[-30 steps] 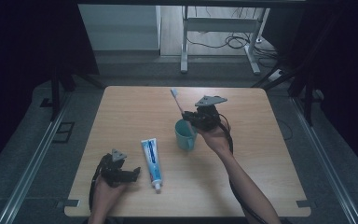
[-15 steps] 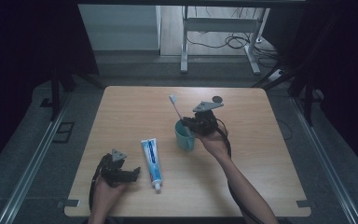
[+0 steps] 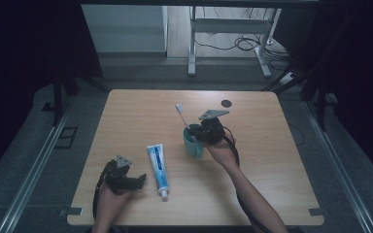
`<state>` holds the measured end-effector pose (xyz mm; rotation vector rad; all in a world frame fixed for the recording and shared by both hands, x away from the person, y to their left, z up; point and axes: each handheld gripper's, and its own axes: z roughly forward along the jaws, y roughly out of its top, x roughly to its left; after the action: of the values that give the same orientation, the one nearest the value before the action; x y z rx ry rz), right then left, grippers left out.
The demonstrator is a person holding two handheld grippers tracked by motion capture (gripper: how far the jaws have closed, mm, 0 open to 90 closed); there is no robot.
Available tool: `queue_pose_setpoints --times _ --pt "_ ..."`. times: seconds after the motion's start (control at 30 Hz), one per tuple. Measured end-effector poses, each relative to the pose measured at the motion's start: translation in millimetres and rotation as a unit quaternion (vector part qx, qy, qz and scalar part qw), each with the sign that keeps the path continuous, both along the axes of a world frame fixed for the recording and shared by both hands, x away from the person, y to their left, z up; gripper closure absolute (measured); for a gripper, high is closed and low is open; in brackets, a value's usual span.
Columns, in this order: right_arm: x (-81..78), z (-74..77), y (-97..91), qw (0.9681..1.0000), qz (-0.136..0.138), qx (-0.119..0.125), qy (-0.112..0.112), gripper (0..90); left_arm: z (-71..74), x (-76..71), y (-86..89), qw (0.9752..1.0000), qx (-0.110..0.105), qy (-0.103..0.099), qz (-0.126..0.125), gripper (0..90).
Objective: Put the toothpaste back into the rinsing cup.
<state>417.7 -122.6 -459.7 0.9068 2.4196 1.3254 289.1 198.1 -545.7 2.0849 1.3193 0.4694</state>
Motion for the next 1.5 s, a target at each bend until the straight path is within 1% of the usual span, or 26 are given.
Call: queue_pose_setpoints --times 0.33,0.5,0.7,0.87,1.07,1.33,1.5 --pt "2.6 -10.0 1.8 0.9997 0.000 -0.013 0.021 82.4 0.0 -0.2 -0.2 1.0000 -0.001 0.001 0.001 2.6" --pt "4.4 -14.0 2.6 0.9988 0.001 -0.030 0.038 81.8 0.0 -0.2 -0.2 1.0000 -0.001 0.001 0.002 2.6" --pt "5.5 -17.2 1.4 0.9982 -0.001 -0.034 0.050 80.8 0.0 -0.2 -0.2 1.0000 -0.001 0.001 0.001 2.6" --pt "4.6 -16.2 -0.1 0.9984 -0.003 -0.033 0.046 78.9 0.0 -0.2 -0.2 1.0000 -0.001 0.001 0.001 2.6" --pt "1.6 -10.6 -2.3 0.9987 -0.001 -0.030 0.040 74.4 -0.1 -0.2 -0.2 1.0000 -0.001 0.001 0.002 2.6" --pt "-4.0 -4.0 -2.8 0.9990 0.004 -0.032 0.033 63.7 0.0 -0.1 -0.1 1.0000 -0.001 0.000 0.001 2.6" --pt "-8.6 0.9 -3.3 0.9990 0.008 -0.041 0.019 54.4 0.0 0.0 0.1 1.0000 0.000 0.000 0.000 2.6"
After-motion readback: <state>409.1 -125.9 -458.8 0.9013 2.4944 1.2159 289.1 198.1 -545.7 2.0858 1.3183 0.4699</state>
